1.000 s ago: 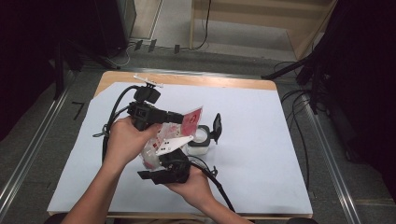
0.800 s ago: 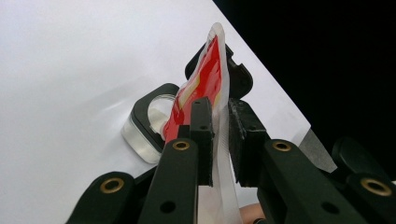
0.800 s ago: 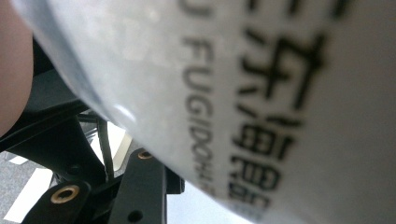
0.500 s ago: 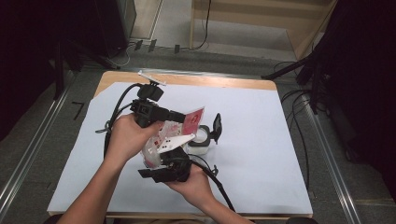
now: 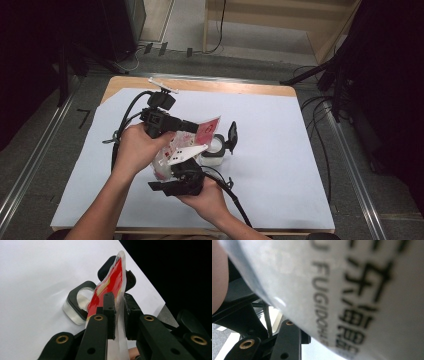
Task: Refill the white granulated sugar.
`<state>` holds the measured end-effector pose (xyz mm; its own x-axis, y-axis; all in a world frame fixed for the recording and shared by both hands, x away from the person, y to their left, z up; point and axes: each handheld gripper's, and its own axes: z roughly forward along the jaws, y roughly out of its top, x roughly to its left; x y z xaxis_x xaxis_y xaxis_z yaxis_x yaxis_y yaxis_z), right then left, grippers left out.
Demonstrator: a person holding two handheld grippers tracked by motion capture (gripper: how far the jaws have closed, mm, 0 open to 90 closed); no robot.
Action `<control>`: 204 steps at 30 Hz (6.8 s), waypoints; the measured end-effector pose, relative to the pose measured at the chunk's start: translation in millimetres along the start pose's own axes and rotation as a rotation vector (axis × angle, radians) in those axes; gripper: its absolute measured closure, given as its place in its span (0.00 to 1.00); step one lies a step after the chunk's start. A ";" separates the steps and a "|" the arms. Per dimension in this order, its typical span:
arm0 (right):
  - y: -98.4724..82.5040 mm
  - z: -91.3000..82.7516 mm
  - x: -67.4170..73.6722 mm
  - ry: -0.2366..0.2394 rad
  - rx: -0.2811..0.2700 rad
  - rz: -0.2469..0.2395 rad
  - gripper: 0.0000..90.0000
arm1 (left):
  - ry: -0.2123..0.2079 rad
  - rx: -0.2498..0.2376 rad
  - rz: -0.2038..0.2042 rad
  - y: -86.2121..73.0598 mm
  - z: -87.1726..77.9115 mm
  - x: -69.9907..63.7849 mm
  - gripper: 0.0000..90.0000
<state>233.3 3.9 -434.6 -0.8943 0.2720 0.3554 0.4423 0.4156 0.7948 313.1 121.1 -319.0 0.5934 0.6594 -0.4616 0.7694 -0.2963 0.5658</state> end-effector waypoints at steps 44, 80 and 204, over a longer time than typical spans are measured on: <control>2.3 -4.6 -0.5 -0.004 0.015 -0.002 0.71 | 0.008 -0.028 0.010 1.5 2.1 -4.0 0.94; 1.9 -5.7 0.5 -0.010 0.020 -0.001 0.71 | -0.024 -0.032 0.014 1.6 4.1 -3.4 0.93; 7.9 -8.4 -0.3 -0.037 0.014 0.000 0.71 | -0.043 -0.009 0.008 12.3 8.1 4.1 0.96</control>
<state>236.5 -0.2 -424.3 -0.8914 0.3036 0.3365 0.4431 0.4279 0.7877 326.8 114.6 -319.5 0.6094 0.6268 -0.4856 0.7624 -0.2953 0.5758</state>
